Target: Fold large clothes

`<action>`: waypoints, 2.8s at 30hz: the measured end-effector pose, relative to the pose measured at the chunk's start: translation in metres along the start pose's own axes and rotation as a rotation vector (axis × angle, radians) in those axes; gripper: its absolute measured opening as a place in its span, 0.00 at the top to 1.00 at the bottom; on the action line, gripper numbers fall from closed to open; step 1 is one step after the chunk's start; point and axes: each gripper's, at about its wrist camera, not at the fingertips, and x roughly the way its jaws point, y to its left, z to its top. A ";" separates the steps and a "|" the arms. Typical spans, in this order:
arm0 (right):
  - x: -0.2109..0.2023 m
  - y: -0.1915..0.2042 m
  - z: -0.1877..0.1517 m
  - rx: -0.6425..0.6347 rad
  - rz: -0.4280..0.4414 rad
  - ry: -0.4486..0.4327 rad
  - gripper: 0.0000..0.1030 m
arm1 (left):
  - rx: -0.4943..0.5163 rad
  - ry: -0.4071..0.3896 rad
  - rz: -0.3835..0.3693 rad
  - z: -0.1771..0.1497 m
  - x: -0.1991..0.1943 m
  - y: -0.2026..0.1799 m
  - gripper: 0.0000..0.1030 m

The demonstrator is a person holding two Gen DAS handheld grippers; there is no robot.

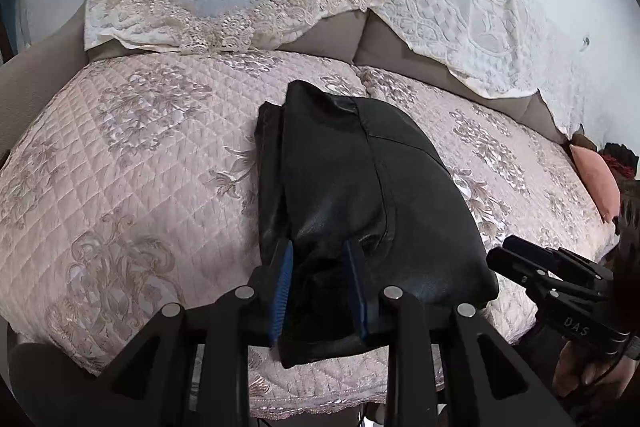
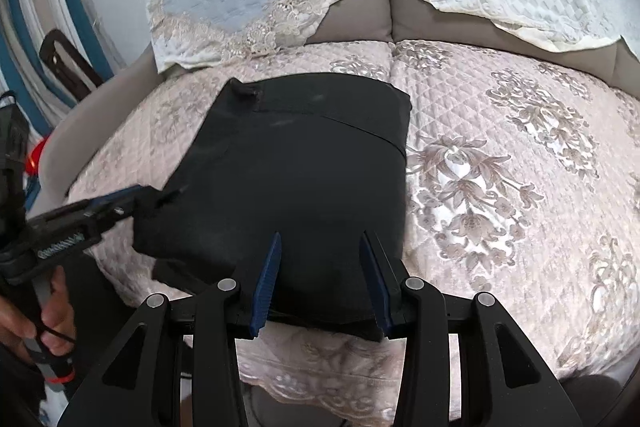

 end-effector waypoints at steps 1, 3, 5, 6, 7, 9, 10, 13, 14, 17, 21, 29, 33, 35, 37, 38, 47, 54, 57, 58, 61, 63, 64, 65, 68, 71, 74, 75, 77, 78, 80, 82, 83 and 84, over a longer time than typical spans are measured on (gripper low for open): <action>0.000 0.002 -0.001 0.001 -0.005 -0.002 0.59 | 0.015 0.006 0.005 0.002 0.002 -0.001 0.73; 0.001 0.007 -0.004 -0.003 0.000 0.000 0.59 | 0.044 0.017 0.015 0.004 0.007 -0.004 0.73; 0.008 0.012 -0.008 -0.015 0.007 0.029 0.59 | 0.055 0.041 0.018 0.002 0.016 -0.002 0.71; 0.011 0.013 -0.010 -0.020 0.006 0.038 0.59 | 0.054 0.058 0.023 0.000 0.020 -0.001 0.69; 0.014 0.016 -0.012 -0.029 -0.002 0.041 0.59 | 0.049 0.077 0.030 -0.003 0.025 0.001 0.67; 0.013 0.018 -0.011 -0.037 -0.005 0.041 0.59 | 0.044 0.088 0.032 -0.008 0.028 0.004 0.63; 0.012 0.017 -0.010 -0.039 -0.001 0.045 0.59 | 0.047 0.083 0.035 -0.008 0.027 0.004 0.62; 0.004 0.016 -0.002 -0.044 0.002 0.026 0.59 | 0.035 0.085 0.028 -0.004 0.023 0.005 0.62; 0.000 0.015 0.000 -0.045 0.004 0.013 0.59 | 0.029 0.079 0.025 -0.002 0.020 0.005 0.62; -0.004 0.012 0.006 -0.033 0.013 -0.011 0.59 | 0.028 0.045 0.022 0.005 0.012 0.004 0.62; 0.013 0.002 0.004 -0.032 0.003 0.036 0.59 | 0.004 0.042 0.014 0.010 0.019 0.009 0.62; 0.017 -0.047 0.018 0.124 0.082 0.011 0.43 | -0.091 0.042 -0.037 0.016 0.020 0.031 0.52; 0.033 -0.073 0.028 0.212 0.171 0.038 0.41 | -0.122 0.048 -0.092 0.027 0.033 0.035 0.44; 0.046 -0.079 0.032 0.226 0.199 0.066 0.41 | -0.128 0.051 -0.094 0.032 0.044 0.036 0.44; 0.060 -0.085 0.034 0.234 0.226 0.090 0.41 | -0.152 0.075 -0.123 0.035 0.059 0.040 0.43; 0.068 -0.087 0.034 0.243 0.245 0.107 0.41 | -0.166 0.089 -0.141 0.036 0.065 0.042 0.42; 0.090 -0.099 0.029 0.304 0.352 0.137 0.34 | -0.260 0.122 -0.227 0.019 0.084 0.056 0.34; 0.103 -0.104 0.029 0.354 0.403 0.147 0.34 | -0.212 0.154 -0.228 0.035 0.100 0.050 0.33; 0.100 -0.100 0.027 0.343 0.415 0.157 0.42 | -0.171 0.154 -0.201 0.033 0.096 0.042 0.40; 0.099 -0.101 0.027 0.344 0.414 0.157 0.44 | -0.159 0.152 -0.192 0.032 0.095 0.040 0.41; 0.109 -0.103 0.028 0.364 0.412 0.172 0.50 | -0.131 0.143 -0.161 0.032 0.095 0.033 0.45; 0.114 -0.101 0.032 0.365 0.406 0.177 0.62 | -0.116 0.143 -0.148 0.033 0.095 0.031 0.52; 0.112 -0.101 0.033 0.369 0.403 0.172 0.66 | -0.106 0.140 -0.143 0.034 0.094 0.030 0.55; 0.106 -0.099 0.036 0.360 0.404 0.158 0.73 | -0.102 0.136 -0.142 0.036 0.092 0.029 0.63; 0.088 -0.093 0.043 0.328 0.408 0.127 0.78 | -0.084 0.108 -0.149 0.039 0.081 0.028 0.76; 0.072 -0.083 0.048 0.295 0.405 0.099 0.80 | -0.093 0.098 -0.167 0.041 0.071 0.028 0.81; 0.060 -0.076 0.050 0.275 0.414 0.079 0.81 | -0.094 0.077 -0.191 0.043 0.058 0.029 0.82; 0.058 -0.073 0.051 0.271 0.416 0.075 0.81 | -0.093 0.072 -0.197 0.043 0.054 0.029 0.83; 0.055 -0.067 0.055 0.255 0.422 0.065 0.81 | -0.086 0.061 -0.201 0.046 0.047 0.031 0.83; 0.054 -0.064 0.058 0.247 0.426 0.059 0.81 | -0.083 0.054 -0.200 0.048 0.044 0.032 0.84; 0.054 -0.057 0.066 0.235 0.441 0.048 0.81 | -0.080 0.040 -0.198 0.052 0.039 0.036 0.84; 0.057 -0.050 0.074 0.218 0.452 0.037 0.81 | -0.083 0.021 -0.195 0.061 0.034 0.043 0.84; 0.060 -0.046 0.080 0.212 0.460 0.033 0.81 | -0.084 0.011 -0.192 0.065 0.032 0.047 0.84; 0.065 -0.041 0.087 0.205 0.468 0.027 0.81 | -0.083 0.001 -0.188 0.070 0.030 0.050 0.84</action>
